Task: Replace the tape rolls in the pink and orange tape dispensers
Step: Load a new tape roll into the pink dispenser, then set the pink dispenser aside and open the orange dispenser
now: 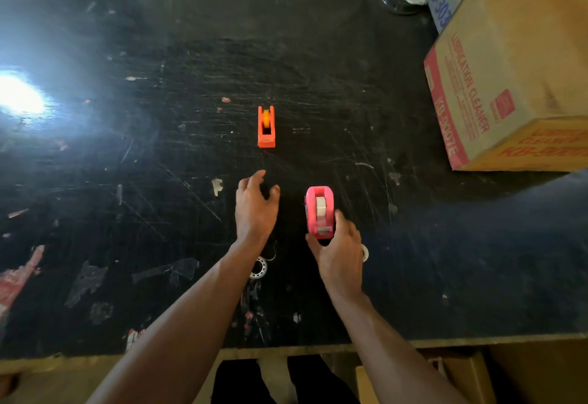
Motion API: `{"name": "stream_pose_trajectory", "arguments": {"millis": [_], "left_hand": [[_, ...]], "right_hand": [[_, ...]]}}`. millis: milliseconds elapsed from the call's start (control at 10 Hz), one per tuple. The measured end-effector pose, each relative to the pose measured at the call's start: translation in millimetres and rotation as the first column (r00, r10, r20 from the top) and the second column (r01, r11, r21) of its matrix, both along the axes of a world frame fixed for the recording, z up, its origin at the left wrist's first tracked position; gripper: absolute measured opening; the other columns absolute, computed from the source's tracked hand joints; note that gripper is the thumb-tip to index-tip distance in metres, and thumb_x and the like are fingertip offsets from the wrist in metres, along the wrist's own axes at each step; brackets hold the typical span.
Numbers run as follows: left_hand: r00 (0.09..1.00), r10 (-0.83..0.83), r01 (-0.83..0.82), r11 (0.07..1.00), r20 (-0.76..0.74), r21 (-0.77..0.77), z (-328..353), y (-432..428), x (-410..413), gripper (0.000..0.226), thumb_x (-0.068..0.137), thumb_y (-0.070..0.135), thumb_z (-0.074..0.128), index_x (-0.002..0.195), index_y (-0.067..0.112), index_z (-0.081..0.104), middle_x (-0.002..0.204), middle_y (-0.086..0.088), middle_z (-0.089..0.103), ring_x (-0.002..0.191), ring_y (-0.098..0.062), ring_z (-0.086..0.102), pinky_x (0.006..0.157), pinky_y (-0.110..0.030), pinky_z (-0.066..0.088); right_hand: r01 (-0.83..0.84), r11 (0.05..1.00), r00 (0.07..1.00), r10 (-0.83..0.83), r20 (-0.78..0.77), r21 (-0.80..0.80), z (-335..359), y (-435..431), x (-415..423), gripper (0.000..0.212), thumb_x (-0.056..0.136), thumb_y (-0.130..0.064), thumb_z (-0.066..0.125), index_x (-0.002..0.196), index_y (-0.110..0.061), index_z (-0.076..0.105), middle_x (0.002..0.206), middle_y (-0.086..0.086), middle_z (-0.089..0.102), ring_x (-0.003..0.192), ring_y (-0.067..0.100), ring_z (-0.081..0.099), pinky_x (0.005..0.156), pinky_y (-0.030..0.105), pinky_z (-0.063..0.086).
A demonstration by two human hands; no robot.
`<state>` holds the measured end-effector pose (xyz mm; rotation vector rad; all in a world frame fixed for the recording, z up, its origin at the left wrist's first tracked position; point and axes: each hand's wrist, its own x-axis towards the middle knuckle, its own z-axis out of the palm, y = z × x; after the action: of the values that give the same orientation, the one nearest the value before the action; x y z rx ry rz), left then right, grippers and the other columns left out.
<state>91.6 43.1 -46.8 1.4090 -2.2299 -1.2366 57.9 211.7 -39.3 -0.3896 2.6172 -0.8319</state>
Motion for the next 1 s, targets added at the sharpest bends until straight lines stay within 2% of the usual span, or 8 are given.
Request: {"name": "stream_pose_trajectory", "arguments": {"millis": [100,200,300,400,700,800,900,1000], "left_hand": [[0.993,0.002,0.010,0.995,0.119,-0.101,-6.1,-16.3,-4.8,0.064,0.101,0.032,0.061,0.157,0.015,0.036,0.158,-0.008,0.040,0.149,-0.024,0.037,0.118,-0.040,0.039],[0.963,-0.085,0.148,0.960,0.257,-0.236,-16.3,-32.2,-8.2,0.074,0.101,0.037,0.060,0.160,0.008,0.027,0.167,-0.014,0.028,0.158,-0.031,0.021,0.128,-0.045,0.025],[0.924,-0.175,0.281,0.914,0.341,-0.292,-27.2,-44.0,-13.4,0.082,0.101,0.048,0.054,0.162,0.004,0.021,0.171,-0.017,0.020,0.160,-0.032,0.013,0.130,-0.045,0.016],[0.894,-0.209,0.355,0.870,0.395,-0.342,-37.0,-45.5,-15.6,0.087,0.101,0.059,0.044,0.163,0.004,0.017,0.172,-0.017,0.015,0.161,-0.030,0.009,0.130,-0.043,0.011],[0.872,-0.217,0.383,0.860,0.438,-0.337,-45.8,-45.1,-17.3,0.090,0.101,0.063,0.036,0.164,0.006,0.008,0.173,-0.014,0.004,0.161,-0.024,-0.001,0.130,-0.039,0.001],[0.870,-0.213,0.380,0.864,0.444,-0.330,-46.7,-45.9,-17.5,0.090,0.100,0.063,0.036,0.164,0.006,0.007,0.174,-0.014,0.002,0.161,-0.024,-0.002,0.130,-0.038,0.001],[0.870,-0.213,0.379,0.866,0.445,-0.327,-47.0,-46.4,-18.2,0.090,0.100,0.063,0.036,0.164,0.006,0.007,0.174,-0.013,0.001,0.161,-0.023,-0.003,0.130,-0.038,0.000],[0.868,-0.215,0.382,0.866,0.448,-0.324,-46.9,-45.8,-18.6,0.090,0.100,0.063,0.036,0.164,0.007,0.006,0.174,-0.013,0.000,0.161,-0.023,-0.004,0.130,-0.038,-0.001]], "right_hand": [[0.051,0.998,0.999,-0.051,0.011,0.023,-1.8,-5.5,-0.9,0.081,0.087,-0.038,0.078,0.154,-0.015,0.039,0.147,0.007,0.054,0.137,0.020,0.050,0.105,0.029,0.046],[0.094,0.996,0.996,-0.094,0.007,0.003,-4.5,-9.6,-1.3,0.079,0.087,-0.037,0.079,0.153,-0.014,0.041,0.143,0.006,0.056,0.133,0.018,0.053,0.102,0.024,0.044],[0.134,0.991,0.991,-0.134,-0.001,-0.017,-6.3,-16.8,-6.0,0.078,0.085,-0.035,0.080,0.151,-0.013,0.044,0.139,0.007,0.058,0.129,0.017,0.054,0.099,0.024,0.047],[0.180,0.982,0.983,-0.182,-0.022,-0.049,-6.6,-30.4,-20.2,0.079,0.082,-0.035,0.083,0.148,-0.012,0.048,0.133,0.006,0.061,0.124,0.017,0.055,0.091,0.019,0.042],[0.204,0.974,0.965,-0.217,-0.147,-0.098,-7.2,-95.8,-109.4,0.071,0.077,-0.034,0.085,0.138,-0.010,0.058,0.123,0.009,0.066,0.115,0.022,0.057,0.083,0.020,0.035],[0.184,0.979,0.967,-0.197,-0.163,-0.092,-11.3,-118.4,-136.4,0.070,0.078,-0.033,0.084,0.138,-0.009,0.057,0.124,0.012,0.065,0.116,0.025,0.057,0.084,0.021,0.035],[0.168,0.983,0.967,-0.180,-0.179,-0.080,-18.1,-132.1,-151.5,0.070,0.078,-0.034,0.083,0.138,-0.008,0.058,0.125,0.013,0.065,0.117,0.028,0.057,0.088,0.026,0.042],[0.157,0.983,0.963,-0.173,-0.206,-0.090,-24.7,-136.8,-157.1,0.067,0.078,-0.035,0.083,0.135,-0.009,0.059,0.123,0.012,0.066,0.115,0.027,0.058,0.086,0.023,0.039]]}}
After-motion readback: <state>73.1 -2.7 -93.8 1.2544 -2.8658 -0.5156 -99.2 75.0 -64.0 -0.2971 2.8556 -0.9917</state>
